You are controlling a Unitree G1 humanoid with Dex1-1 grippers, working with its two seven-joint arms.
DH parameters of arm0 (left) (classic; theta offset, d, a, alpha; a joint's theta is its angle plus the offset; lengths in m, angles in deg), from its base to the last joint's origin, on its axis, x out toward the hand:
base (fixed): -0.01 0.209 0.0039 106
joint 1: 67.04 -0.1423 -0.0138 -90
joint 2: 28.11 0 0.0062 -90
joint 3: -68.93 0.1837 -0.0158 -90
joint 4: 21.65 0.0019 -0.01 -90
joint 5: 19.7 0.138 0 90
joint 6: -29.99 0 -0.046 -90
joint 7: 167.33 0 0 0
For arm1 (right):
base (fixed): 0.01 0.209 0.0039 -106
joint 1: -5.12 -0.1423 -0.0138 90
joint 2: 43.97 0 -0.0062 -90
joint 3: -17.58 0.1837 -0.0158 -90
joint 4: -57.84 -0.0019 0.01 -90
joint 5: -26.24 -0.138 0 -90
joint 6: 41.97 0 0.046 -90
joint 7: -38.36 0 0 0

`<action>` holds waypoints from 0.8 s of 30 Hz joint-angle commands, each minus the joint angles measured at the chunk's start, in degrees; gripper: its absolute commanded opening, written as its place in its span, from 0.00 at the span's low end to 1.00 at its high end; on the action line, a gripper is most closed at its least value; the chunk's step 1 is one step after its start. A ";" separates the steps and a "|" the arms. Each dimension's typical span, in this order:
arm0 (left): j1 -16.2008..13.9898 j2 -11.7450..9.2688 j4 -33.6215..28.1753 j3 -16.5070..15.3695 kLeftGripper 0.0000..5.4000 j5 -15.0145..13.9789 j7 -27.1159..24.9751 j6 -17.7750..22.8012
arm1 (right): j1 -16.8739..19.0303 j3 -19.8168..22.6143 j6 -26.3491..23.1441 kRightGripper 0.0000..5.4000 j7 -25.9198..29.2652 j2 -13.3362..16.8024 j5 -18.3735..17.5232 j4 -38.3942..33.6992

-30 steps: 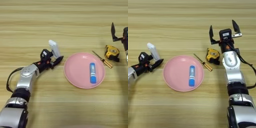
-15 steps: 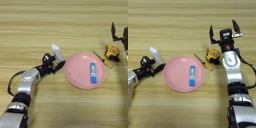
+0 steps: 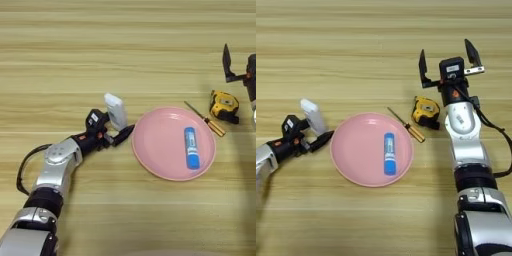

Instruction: Move the objects on the table

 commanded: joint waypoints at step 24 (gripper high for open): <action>-3.94 0.03 -21.09 -1.83 0.99 -8.47 -2.91 1.06 | -1.44 -0.55 0.71 1.00 -0.20 -0.08 0.01 1.04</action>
